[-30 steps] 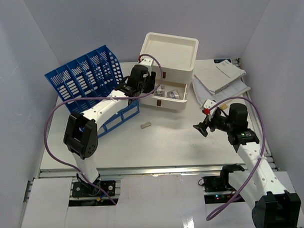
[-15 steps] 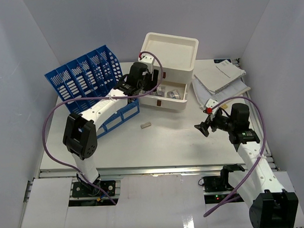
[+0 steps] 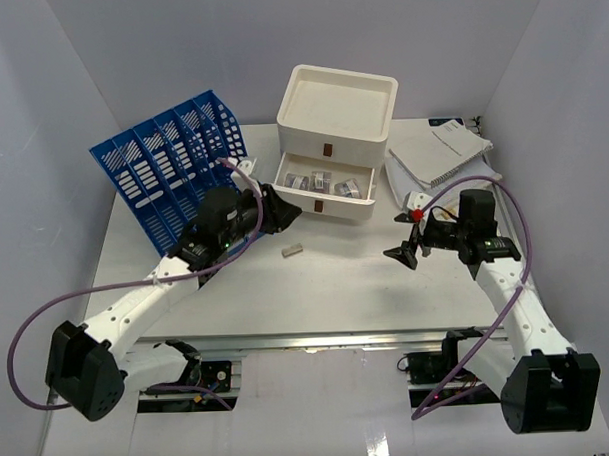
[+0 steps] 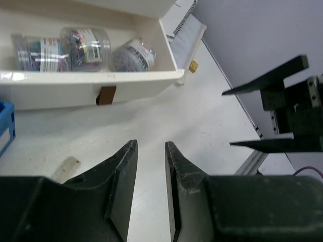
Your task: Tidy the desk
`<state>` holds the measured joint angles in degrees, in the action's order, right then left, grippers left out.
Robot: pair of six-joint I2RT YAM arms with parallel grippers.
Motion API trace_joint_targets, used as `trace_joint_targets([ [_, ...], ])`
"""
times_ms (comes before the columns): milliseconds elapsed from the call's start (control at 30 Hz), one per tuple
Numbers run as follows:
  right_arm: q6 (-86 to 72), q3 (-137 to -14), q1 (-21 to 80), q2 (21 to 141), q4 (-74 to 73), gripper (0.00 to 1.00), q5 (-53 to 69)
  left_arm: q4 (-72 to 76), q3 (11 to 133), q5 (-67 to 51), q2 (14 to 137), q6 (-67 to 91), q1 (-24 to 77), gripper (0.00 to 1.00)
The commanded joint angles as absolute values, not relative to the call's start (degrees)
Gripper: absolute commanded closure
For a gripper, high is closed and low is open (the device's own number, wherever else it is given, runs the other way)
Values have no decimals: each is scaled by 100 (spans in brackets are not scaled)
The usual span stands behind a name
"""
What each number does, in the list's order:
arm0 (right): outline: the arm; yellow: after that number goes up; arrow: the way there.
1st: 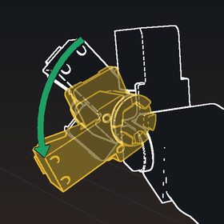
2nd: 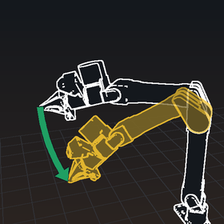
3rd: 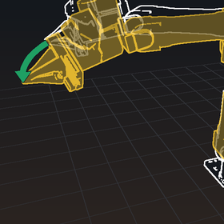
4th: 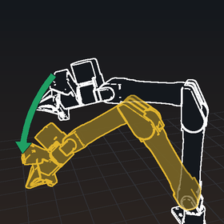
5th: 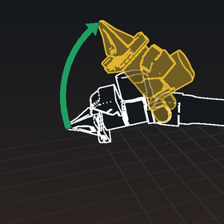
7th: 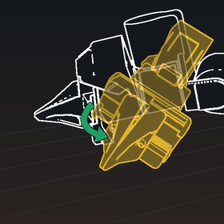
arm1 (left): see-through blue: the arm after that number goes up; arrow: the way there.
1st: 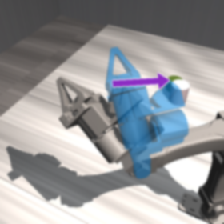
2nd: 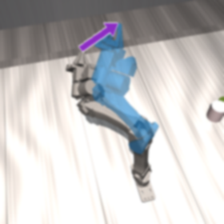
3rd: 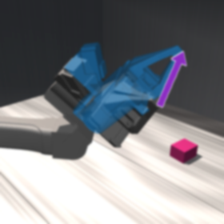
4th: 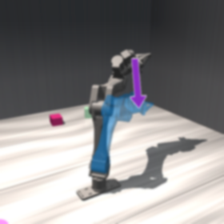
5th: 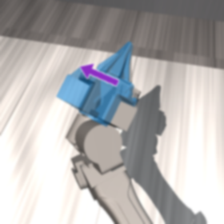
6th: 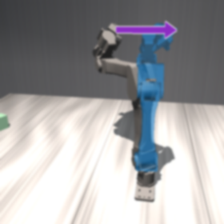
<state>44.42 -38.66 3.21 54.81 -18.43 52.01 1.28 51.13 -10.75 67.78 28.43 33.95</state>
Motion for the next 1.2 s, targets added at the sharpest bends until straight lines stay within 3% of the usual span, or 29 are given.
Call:
trace_joint_targets([
  [0,4555,-4697,736,5883,-2027,5,5073,1149,3984,-1395,6326,3738,3393,63],
  [267,3249,-5982,1831,6885,-593,0,3319,2696,2981,-1699,6728,3997,3401,71],
  [467,3314,-7261,2001,7937,-234,0,3123,3170,3161,-1752,7547,3747,3398,71],
  [1000,4168,-8773,2145,9666,125,0,2164,3331,4367,-1572,9229,3516,3393,71],
  [1100,4237,-8890,2153,9864,46,7,2164,3242,4573,-1564,9389,3418,3393,71],
  [1167,4301,-9048,2145,9979,-200,18,2231,3161,4733,-1536,9509,3368,3395,71],
])
